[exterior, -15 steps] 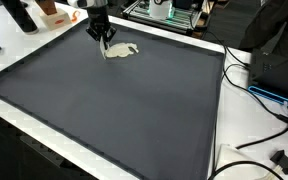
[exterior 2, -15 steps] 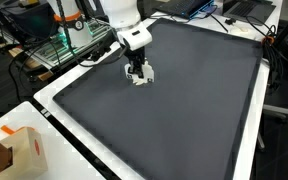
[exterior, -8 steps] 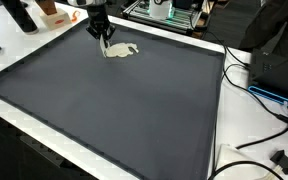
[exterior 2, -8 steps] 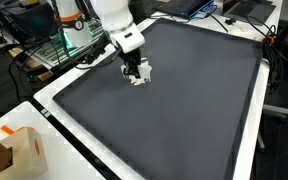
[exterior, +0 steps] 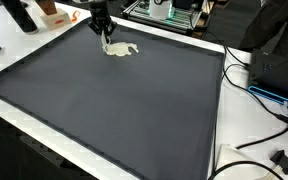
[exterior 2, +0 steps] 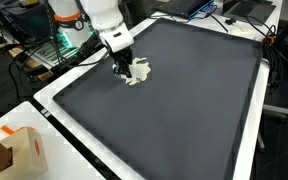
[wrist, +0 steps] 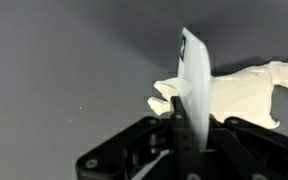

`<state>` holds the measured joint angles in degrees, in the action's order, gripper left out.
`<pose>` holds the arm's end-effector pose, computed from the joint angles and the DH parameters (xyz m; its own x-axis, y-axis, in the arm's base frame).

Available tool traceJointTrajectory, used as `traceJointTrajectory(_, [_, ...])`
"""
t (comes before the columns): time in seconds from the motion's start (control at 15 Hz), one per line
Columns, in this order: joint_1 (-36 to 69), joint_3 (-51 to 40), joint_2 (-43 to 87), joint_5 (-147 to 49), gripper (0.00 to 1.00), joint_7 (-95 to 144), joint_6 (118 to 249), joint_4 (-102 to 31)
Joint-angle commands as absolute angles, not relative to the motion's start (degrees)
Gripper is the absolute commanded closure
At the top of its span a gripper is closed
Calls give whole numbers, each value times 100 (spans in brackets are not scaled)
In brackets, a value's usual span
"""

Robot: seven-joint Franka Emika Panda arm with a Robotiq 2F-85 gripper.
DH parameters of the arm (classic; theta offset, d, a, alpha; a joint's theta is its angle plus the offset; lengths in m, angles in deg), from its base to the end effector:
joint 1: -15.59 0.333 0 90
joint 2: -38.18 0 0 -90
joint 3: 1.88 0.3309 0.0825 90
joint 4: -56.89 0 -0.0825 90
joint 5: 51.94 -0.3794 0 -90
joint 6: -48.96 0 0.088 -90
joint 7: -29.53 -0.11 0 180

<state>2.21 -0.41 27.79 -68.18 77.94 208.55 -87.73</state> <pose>0.4582 -0.1090 0.2312 0.9232 0.3604 0.1334 0.3677 -0.9293 -0.0343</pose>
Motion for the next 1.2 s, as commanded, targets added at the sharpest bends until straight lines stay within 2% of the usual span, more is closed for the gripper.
traceJointTrajectory(0.0, [71,-71,2470,-7016,99,8100,20927,-9184])
traceJointTrajectory(1.13, [-169,-99,2510,-7528,99,8648,20990,-9590])
